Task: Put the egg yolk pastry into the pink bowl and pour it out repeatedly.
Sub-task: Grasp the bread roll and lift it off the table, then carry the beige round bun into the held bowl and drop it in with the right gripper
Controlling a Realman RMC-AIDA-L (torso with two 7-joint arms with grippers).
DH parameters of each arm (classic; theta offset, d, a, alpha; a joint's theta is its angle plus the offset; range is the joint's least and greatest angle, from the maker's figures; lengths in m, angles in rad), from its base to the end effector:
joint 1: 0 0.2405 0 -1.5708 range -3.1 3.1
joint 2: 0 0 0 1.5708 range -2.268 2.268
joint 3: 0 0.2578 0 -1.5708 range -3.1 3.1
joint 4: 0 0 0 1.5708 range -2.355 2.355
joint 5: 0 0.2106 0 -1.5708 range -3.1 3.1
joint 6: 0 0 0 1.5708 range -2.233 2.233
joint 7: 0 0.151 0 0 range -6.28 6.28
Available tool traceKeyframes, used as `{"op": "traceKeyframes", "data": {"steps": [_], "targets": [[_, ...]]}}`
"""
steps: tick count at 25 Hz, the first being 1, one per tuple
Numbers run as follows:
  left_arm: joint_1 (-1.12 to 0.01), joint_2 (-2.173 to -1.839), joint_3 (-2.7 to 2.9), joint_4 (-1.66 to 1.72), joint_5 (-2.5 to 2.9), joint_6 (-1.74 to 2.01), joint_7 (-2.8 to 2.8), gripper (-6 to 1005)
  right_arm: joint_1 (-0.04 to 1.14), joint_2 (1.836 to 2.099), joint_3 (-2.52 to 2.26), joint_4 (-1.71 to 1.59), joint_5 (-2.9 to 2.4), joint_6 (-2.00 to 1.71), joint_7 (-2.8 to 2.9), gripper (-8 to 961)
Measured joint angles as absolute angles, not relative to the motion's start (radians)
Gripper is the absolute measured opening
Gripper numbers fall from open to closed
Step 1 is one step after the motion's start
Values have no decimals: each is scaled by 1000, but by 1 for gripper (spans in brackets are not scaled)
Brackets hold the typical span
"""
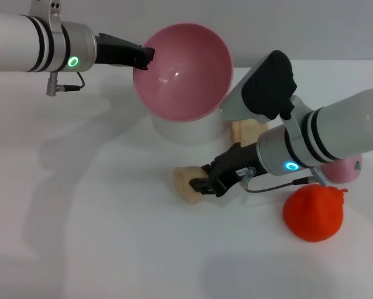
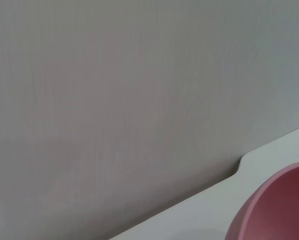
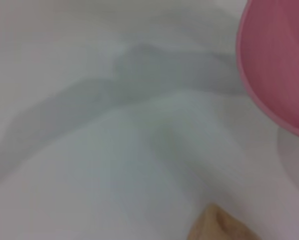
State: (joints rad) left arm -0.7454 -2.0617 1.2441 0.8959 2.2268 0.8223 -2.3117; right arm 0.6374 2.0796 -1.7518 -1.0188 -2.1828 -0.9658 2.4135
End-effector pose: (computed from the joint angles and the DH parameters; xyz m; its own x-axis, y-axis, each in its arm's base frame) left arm -0.1727 0.4587 -0.0141 0.7765 0.5150 0.3630 0.6280 -0.5861 -0.5119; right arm 0.1634 0.3614 -0.1115 0.8690 -0.4947 0.0068 -0.4716 -0.8325 -0.2907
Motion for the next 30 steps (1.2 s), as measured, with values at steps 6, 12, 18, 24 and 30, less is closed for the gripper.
{"op": "traceKeyframes", "data": {"steps": [6, 12, 18, 24, 30], "targets": [[-744, -2062, 1244, 899, 2224, 825, -2312, 43, 633, 2079, -1752, -1026, -2183, -973, 2413, 325], [-740, -2063, 1245, 899, 2224, 830, -2312, 43, 577, 2075, -1740, -1154, -2183, -1045, 2416, 250], [-732, -2062, 1246, 908, 2224, 841, -2318, 43, 431, 2073, -1658, -1533, -2188, -1238, 2419, 208], [-728, -2062, 1246, 909, 2224, 845, -2320, 44, 347, 2082, -1535, -1834, -2184, -1346, 2419, 183], [-714, -2062, 1296, 923, 2189, 871, -2319, 48, 367, 2076, -1512, -1766, -2185, -1206, 2401, 143]]}}
